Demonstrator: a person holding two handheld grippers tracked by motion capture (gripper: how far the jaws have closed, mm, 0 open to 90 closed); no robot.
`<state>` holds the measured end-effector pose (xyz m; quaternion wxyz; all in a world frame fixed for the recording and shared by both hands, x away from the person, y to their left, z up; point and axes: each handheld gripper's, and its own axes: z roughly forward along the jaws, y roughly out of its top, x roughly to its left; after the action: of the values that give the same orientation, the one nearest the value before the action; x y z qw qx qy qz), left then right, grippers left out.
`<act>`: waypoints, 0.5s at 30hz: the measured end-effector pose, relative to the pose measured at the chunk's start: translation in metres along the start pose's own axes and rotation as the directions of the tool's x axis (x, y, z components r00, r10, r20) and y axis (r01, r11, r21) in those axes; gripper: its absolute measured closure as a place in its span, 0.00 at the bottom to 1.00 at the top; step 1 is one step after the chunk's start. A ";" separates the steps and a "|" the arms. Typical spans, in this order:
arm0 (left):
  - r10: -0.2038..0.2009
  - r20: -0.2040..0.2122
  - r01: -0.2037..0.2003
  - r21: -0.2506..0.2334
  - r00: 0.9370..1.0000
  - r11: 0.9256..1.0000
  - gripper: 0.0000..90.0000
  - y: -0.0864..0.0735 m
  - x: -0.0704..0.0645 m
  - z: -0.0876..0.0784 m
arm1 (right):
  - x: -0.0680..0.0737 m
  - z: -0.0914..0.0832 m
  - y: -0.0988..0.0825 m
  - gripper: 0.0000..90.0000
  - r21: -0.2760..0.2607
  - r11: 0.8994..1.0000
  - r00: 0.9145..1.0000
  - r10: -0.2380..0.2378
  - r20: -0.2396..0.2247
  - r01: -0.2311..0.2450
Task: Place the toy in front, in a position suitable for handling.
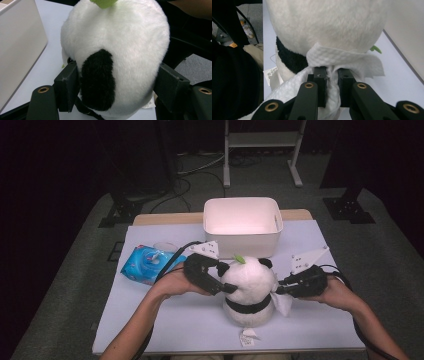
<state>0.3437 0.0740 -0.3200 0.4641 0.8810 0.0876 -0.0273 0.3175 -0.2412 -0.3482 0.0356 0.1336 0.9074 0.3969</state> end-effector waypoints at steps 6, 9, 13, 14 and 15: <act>-0.009 0.000 0.009 -0.002 1.000 1.000 0.31 0.000 0.001 0.001 | -0.001 -0.011 -0.001 0.90 -0.036 0.999 1.000 0.018 0.012 -0.017; -0.006 -0.003 0.006 -0.002 1.000 1.000 0.31 0.001 0.001 0.002 | 0.000 -0.018 0.003 0.89 -0.033 0.999 1.000 0.007 0.023 -0.006; -0.007 -0.002 0.007 -0.006 1.000 1.000 0.31 0.003 0.001 0.005 | 0.002 -0.032 0.014 0.89 -0.055 0.998 0.999 -0.017 0.040 0.019; -0.006 0.000 0.006 -0.007 1.000 1.000 0.31 0.004 0.001 0.006 | 0.002 -0.035 0.017 0.89 -0.066 0.998 0.999 -0.023 0.043 0.025; -0.004 0.003 0.004 -0.009 1.000 1.000 0.31 0.004 0.001 0.008 | 0.003 -0.040 0.023 0.89 -0.082 0.996 0.998 -0.033 0.049 0.037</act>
<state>0.3459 0.0651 -0.3211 0.4684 0.8786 0.0890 -0.0290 0.3123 -0.2539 -0.3034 0.0698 0.1254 0.8912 0.4302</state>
